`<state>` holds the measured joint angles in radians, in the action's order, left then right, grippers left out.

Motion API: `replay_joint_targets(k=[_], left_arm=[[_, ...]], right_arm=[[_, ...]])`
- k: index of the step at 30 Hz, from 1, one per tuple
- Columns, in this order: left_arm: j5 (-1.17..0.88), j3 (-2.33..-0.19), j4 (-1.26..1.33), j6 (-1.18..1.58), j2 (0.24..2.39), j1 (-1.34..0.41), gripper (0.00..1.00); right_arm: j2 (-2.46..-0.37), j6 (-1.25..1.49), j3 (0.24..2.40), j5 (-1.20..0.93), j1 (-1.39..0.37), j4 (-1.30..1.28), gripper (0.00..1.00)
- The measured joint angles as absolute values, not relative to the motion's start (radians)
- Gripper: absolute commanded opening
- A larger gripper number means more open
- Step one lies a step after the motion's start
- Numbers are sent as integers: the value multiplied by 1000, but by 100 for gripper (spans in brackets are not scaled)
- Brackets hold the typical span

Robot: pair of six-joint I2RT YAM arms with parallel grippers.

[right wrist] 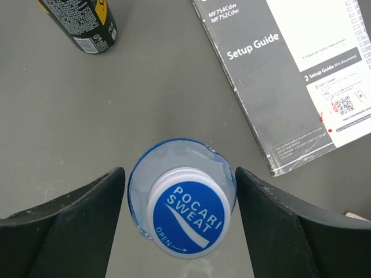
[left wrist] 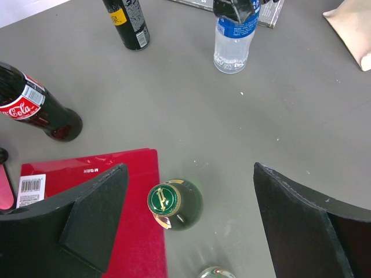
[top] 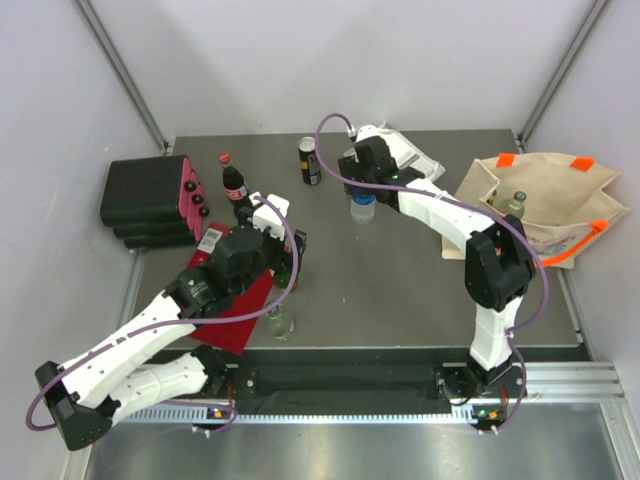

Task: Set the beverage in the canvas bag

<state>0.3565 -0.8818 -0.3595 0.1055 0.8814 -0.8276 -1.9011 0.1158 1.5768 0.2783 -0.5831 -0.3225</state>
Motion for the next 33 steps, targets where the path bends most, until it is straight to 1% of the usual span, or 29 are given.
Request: replay_joint_targets(k=[3,4,6,7,9,10,12,13,15,16,17,22,33], left_arm=[[356,-882,-360,105,881,-828,93],[356,-882,-360,105,881,-828,93],[357,-882,-360,105,881,-828,93],[357,-882,-360,105,882,-828,93],[357,-882,-360,105,882,-828,93],[357,-882,-360,105,882,-828,93],[357,-882,-360,105,882,-828,93],[357,-882,-360,105,882,-828,93],[356,-882,-360,105,882,-828,93],[356,-882,-360,105,882,-828,93],[356,-882,-360,105,882,-828,93],[356,-882,-360,105,882,-828,93],[357,-882,-360,105,882,-828,93]], right_arm=[[-1901,117,1576,266,-575,-315,61],[-1901,116,1571,260,-572,-307,52],[-1901,117,1564,252,-564,-287,43],[-1901,117,1562,249,-560,-282,35],[-1897,121,1555,243,-554,-274,30],[-1893,121,1551,242,-553,-271,26],[-1881,122,1538,239,-551,-273,21],[-1875,122,1533,236,-551,-278,17],[-1862,116,1531,226,-550,-307,10],[-1854,114,1531,220,-549,-329,4],[-1845,113,1531,215,-547,-351,1],[-1773,107,1531,198,-546,-458,0],[-1487,82,1575,168,-543,-593,0]])
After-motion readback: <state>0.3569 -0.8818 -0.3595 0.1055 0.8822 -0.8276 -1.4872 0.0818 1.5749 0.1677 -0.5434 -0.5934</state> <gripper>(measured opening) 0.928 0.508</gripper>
